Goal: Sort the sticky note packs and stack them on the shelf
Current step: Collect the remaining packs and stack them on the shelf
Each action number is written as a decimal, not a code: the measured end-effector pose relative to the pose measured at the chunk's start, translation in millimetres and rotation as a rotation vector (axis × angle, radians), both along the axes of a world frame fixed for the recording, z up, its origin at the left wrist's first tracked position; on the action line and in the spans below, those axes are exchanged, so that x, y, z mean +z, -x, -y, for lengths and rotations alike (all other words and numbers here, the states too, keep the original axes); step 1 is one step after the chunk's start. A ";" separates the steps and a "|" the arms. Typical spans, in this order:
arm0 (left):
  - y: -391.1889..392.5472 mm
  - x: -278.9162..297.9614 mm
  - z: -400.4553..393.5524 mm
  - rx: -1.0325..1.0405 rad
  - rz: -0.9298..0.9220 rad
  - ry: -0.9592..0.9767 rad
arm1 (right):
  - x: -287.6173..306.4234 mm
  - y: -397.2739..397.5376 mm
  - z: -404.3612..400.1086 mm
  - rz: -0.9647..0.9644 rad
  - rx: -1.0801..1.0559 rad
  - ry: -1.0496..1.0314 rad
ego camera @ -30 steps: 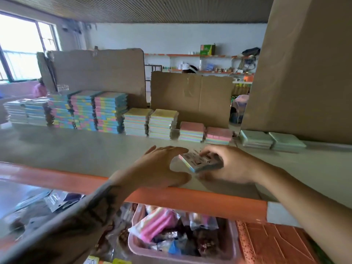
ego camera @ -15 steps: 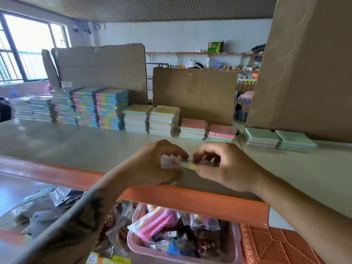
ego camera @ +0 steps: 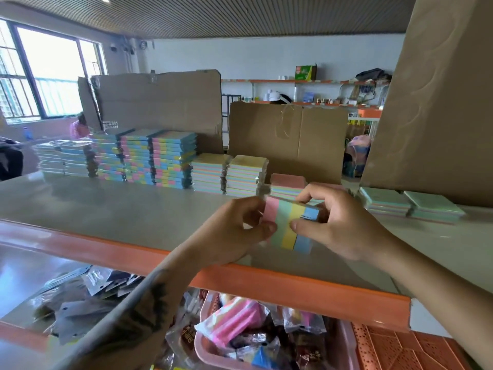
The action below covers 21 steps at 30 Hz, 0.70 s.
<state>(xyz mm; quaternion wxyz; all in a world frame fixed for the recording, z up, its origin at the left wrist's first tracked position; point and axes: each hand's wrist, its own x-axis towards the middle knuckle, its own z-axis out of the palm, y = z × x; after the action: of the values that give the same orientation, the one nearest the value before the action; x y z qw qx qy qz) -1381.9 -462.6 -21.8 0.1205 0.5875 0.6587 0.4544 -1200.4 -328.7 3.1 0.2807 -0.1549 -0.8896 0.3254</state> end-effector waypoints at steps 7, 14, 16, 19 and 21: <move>19.9 6.5 15.4 -0.048 0.658 -0.146 | 5.8 43.2 39.1 -0.220 -0.043 0.434; 42.9 6.9 38.1 -0.026 0.708 -0.178 | -2.2 77.2 73.0 -0.378 -0.064 0.612; 51.2 10.1 43.7 -0.004 0.692 -0.195 | -2.6 80.6 77.0 -0.330 -0.099 0.454; 75.8 18.1 53.6 0.003 0.642 -0.204 | -1.9 84.0 74.6 -0.264 -0.183 0.121; 92.9 21.5 60.2 -0.006 0.607 -0.180 | 1.8 86.9 73.5 -0.201 -0.167 -0.290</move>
<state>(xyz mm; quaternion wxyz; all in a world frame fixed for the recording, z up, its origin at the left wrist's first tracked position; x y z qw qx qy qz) -1474.8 -522.8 -0.3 0.2605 0.4355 0.5479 0.6650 -1287.4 -402.2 4.9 0.4136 -0.1528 -0.8786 0.1834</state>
